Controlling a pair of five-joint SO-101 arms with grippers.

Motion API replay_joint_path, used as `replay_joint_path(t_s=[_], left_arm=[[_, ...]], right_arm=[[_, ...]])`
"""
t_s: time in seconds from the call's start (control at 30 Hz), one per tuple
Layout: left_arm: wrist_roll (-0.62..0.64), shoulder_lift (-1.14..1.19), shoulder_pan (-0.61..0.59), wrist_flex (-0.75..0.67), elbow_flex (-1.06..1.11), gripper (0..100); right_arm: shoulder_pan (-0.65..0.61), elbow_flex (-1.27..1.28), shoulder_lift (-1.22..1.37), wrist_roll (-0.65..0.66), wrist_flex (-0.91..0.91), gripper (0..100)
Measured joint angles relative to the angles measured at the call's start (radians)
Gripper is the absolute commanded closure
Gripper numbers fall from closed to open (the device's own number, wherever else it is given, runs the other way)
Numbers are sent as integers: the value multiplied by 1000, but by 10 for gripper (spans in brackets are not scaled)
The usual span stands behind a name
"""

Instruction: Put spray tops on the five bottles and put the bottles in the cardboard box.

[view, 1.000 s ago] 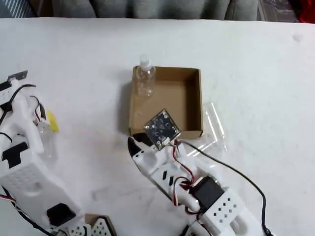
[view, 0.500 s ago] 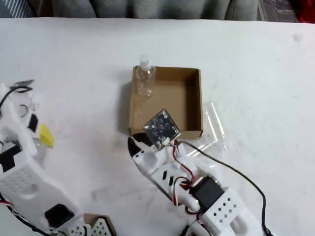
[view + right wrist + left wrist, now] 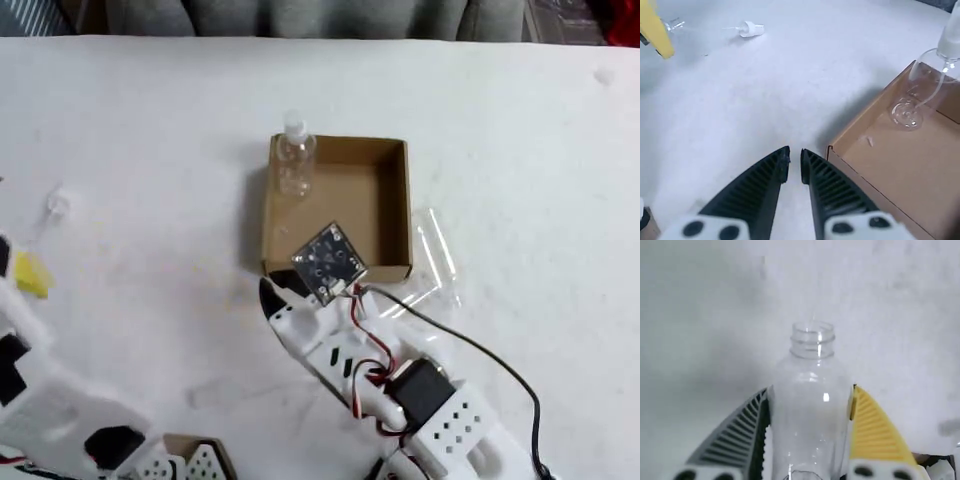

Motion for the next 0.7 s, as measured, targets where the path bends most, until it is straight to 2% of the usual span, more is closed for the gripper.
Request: replay_joint_path(t_s=[0.2, 0.47, 0.7], left_arm=[[0, -52, -129, 0, 0, 980], [0, -57, -244, -95, 0, 980], [26, -57, -259, -155, -11, 980]], right_arm=[[-58, 51, -2, 0, -49, 984], [-120, 55, 17, 0, -55, 984], [-176, -21, 279, -52, -147, 984]])
